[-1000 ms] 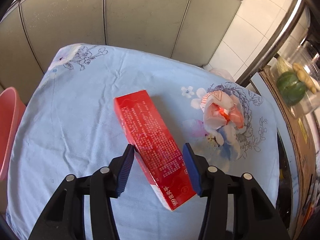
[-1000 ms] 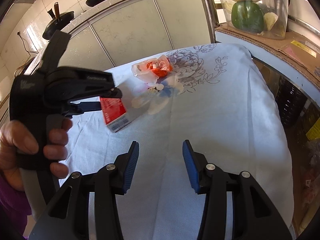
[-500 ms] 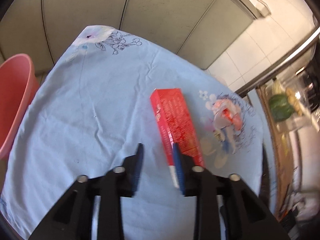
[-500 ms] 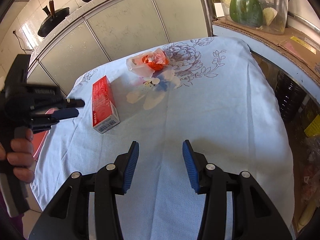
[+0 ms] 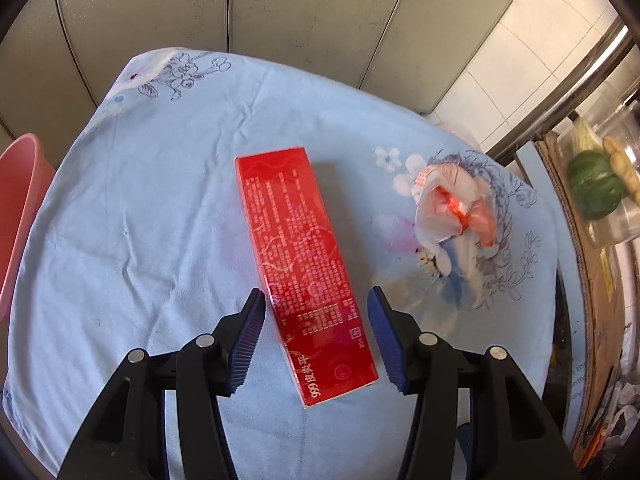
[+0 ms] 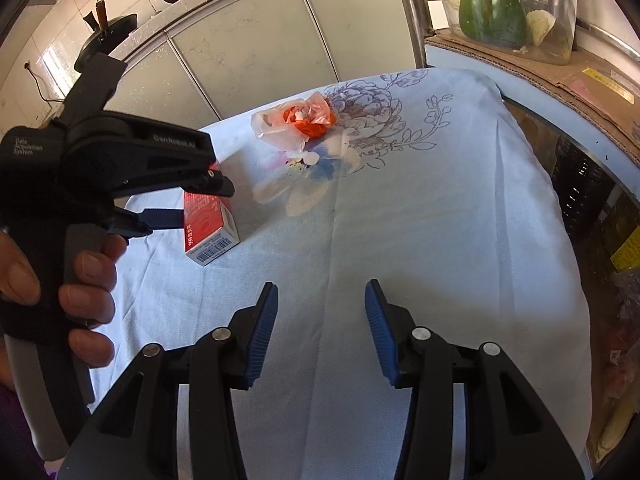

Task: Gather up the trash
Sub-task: 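Lower the left tool around the red box while the right tool approaches the plastic bag, then grasp the red box with the left tool while the right tool grasps the clear bag with orange wrapper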

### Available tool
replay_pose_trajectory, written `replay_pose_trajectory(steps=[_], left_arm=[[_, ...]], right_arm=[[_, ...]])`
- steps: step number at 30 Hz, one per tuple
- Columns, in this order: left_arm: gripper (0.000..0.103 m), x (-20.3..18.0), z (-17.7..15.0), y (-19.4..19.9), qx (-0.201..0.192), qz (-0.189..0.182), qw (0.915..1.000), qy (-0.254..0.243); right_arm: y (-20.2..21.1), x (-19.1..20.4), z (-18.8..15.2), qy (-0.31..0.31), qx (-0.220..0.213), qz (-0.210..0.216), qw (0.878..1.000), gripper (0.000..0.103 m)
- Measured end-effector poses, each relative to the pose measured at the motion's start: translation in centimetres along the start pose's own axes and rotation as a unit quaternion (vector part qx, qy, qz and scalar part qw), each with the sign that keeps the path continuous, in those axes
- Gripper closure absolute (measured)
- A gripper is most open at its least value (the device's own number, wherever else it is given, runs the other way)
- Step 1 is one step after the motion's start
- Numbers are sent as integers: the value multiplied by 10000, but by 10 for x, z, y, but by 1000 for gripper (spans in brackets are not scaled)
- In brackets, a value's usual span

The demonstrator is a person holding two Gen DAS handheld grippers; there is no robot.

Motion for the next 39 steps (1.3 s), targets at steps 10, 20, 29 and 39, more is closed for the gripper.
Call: replay_pose_trajectory(steps=[10,20,29,39], left_arm=[[61,54,-2,8,-544,-42,9978,-367],[61,125,-15,17,-1154,53,9913,-630],[60,138,-20,15,-1313,-242,9890,-640],[60,138,-24,10,-1260,-350,9890,-685]], right_arm=[[-5,3,-1,166,89,-129,9997,57],[-16,16,48,110,68,162,9998,57],[-45,15,134,-370,-283,210,9987,57],[-96,-8,161,-612,44,-63,9981,56]])
Point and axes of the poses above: each gripper's, at about its wrist camera, not at the fingertips, and y roughly against the way its jaws point, x to its left, z to its top, the point moved 10 cm from there along -y, roughly the way its jaws point, and after that the axes turned 12 degrees about z, right-handed, at the moved point
